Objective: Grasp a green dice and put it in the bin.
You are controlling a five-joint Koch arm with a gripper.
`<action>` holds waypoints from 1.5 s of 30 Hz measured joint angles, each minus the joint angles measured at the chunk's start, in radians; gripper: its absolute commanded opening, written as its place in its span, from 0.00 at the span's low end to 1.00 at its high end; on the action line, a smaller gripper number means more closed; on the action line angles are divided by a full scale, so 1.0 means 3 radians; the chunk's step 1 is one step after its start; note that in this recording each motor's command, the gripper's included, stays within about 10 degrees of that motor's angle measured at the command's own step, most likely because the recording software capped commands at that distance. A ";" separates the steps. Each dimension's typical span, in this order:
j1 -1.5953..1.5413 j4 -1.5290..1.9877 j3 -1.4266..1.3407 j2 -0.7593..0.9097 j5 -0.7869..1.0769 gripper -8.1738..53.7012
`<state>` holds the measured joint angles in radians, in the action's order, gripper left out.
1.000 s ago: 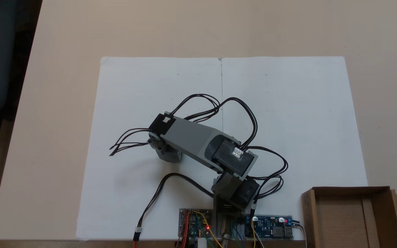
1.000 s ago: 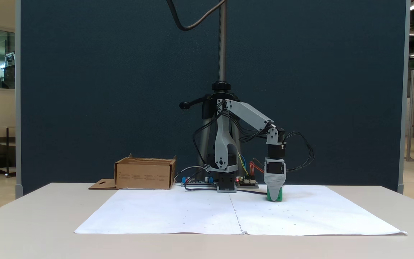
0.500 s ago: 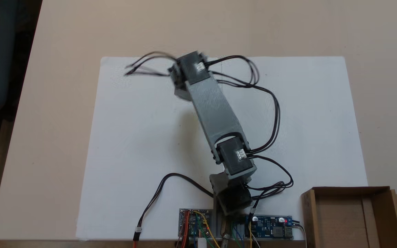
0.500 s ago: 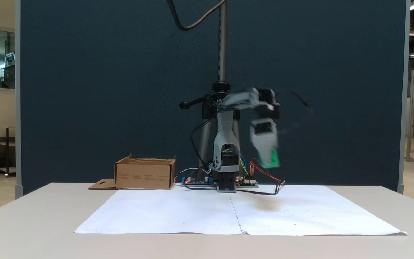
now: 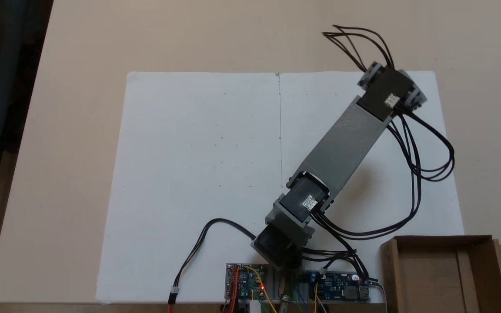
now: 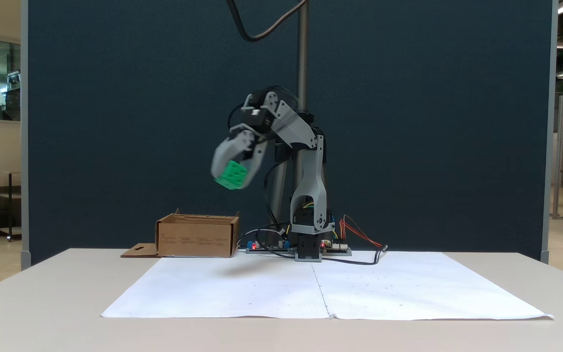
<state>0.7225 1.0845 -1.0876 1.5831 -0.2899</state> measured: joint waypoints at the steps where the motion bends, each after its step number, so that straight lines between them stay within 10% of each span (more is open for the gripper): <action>1: 0.0389 0.0010 0.0000 -0.0005 0.0164 0.33; 15: 0.3221 0.0184 -0.0005 -0.0015 0.1058 0.33; 33: 0.3549 0.0102 -0.0118 -0.0741 0.1278 0.33; 35: 0.3595 0.0092 -0.0107 -0.0762 0.1340 0.60; 40: 0.3610 -0.0082 -0.0112 -0.0905 0.1473 0.89; 45: 0.3503 -0.0644 -0.0112 -0.0885 0.1488 0.85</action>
<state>1.7733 0.8912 -1.1213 1.3177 0.1565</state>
